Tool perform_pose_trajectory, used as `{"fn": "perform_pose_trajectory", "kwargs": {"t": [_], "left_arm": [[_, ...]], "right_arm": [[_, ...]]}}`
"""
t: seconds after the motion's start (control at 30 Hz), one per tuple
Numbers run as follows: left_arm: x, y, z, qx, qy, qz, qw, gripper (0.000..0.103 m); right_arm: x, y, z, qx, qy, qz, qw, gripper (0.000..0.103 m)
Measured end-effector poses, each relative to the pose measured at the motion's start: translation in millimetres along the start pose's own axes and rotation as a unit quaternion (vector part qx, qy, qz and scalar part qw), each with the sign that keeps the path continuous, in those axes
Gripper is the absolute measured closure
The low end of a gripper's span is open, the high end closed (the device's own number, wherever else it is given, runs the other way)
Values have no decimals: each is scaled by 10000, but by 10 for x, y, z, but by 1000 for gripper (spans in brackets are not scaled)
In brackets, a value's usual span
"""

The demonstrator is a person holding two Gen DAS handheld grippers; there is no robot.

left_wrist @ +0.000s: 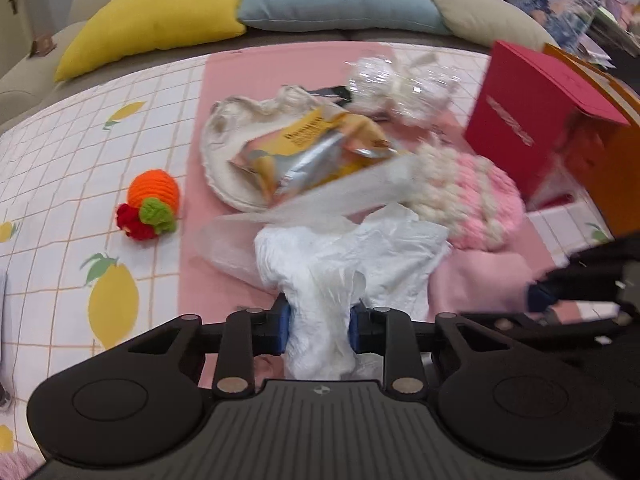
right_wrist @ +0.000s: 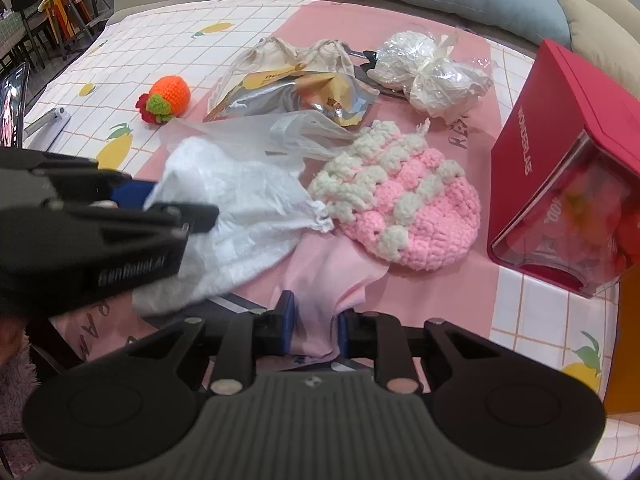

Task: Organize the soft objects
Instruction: 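Return to the table and grasp the pink cloth with the right tool while the left grasps white tissue, then carry the pink cloth and white tissue into the orange box and release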

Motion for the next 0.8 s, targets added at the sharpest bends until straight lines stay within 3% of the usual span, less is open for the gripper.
{"fn": "perform_pose_trajectory", "kwargs": {"t": [0.07, 0.13, 0.3, 0.57, 0.8], "left_arm": [[-30, 27, 53, 55, 200, 155, 9997, 75], [-26, 56, 107, 173, 317, 398, 9986, 76], [-30, 68, 343, 93, 434, 665, 9968, 78], [-242, -47, 768, -386, 414, 537, 9970, 79], [-514, -255, 1085, -800, 594, 357, 9944, 79]], "right_arm": [[-19, -4, 5, -4, -22, -42, 10000, 88], [-62, -3, 16, 16, -113, -171, 9998, 98], [-120, 60, 129, 31, -257, -324, 9991, 100], [-220, 101, 610, -349, -357, -403, 9979, 100], [-570, 164, 1141, -888, -287, -789, 9925, 100]]}}
Point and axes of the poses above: each gripper's, at about its wrist camera, not at the fingertips, and z roughly against the way its jaws point, x to its left, y to its underside, the point moved 5 cm from there along -z, roughly the way its jaws point, and after that the axes turned 7 degrees about x, right-handed, at the moved point
